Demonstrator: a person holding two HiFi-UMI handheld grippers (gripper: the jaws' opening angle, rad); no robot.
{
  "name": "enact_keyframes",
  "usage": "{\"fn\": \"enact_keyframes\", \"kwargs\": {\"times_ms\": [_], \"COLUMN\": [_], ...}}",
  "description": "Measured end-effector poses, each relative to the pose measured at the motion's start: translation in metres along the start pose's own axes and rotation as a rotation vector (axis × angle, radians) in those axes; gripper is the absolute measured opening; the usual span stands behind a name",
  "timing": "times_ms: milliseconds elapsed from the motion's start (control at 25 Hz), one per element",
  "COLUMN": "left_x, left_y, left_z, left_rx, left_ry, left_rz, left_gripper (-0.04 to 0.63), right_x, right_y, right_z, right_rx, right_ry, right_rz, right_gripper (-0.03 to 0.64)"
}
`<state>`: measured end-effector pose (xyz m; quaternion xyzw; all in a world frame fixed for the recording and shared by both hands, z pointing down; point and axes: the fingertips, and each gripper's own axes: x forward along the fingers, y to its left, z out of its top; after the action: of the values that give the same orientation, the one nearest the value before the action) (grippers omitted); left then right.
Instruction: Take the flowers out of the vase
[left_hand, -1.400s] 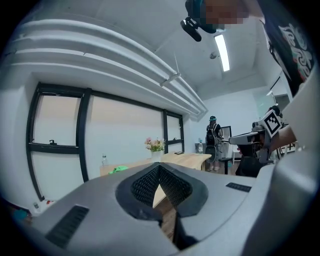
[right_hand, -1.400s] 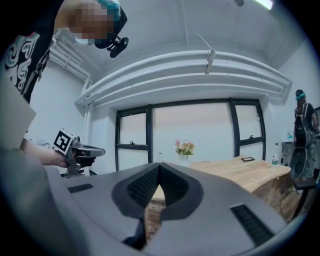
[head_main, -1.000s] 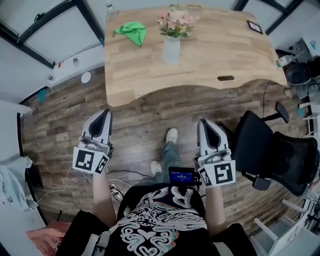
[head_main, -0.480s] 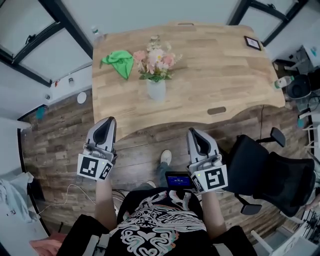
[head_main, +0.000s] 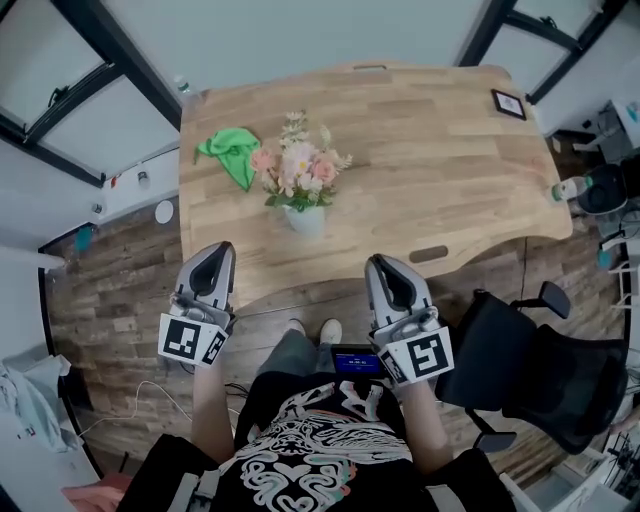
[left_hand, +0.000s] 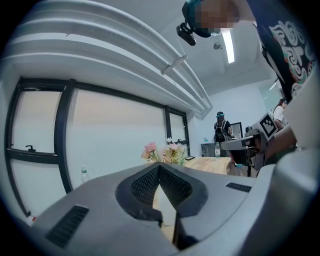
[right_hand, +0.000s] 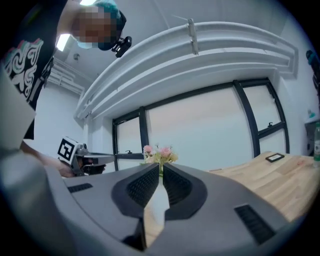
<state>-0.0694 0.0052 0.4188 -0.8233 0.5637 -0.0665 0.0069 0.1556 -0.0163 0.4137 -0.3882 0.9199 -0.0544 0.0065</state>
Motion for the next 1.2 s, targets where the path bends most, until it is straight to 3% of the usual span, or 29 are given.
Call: {"fn": "enact_keyframes", "kwargs": {"times_ms": [360,600,920,1200], "left_x": [0.043,0.069,0.089,0.093], "left_y": [0.018,0.023,0.036,0.041], "left_z": [-0.002,0.001,-0.006,-0.014], "left_rx": [-0.019,-0.013,-0.029,-0.046], "left_ry": [0.000,-0.001,0.004,0.003], "left_rz": [-0.064,-0.138,-0.181,-0.207], "left_gripper": [0.002,0.003,0.003,0.003], "right_x": [0.051,0.076,0.096,0.105], "right_y": [0.000,-0.004,-0.004,0.004], "right_z": [0.000,0.001,0.002,-0.008], "right_rx": [0.008,0.008,0.031,0.049], "right_ry": [0.052,0.070,0.056,0.115], "right_rz": [0.066,0.062,0.055,0.076], "right_gripper": [0.008,0.009,0.011,0.137]}}
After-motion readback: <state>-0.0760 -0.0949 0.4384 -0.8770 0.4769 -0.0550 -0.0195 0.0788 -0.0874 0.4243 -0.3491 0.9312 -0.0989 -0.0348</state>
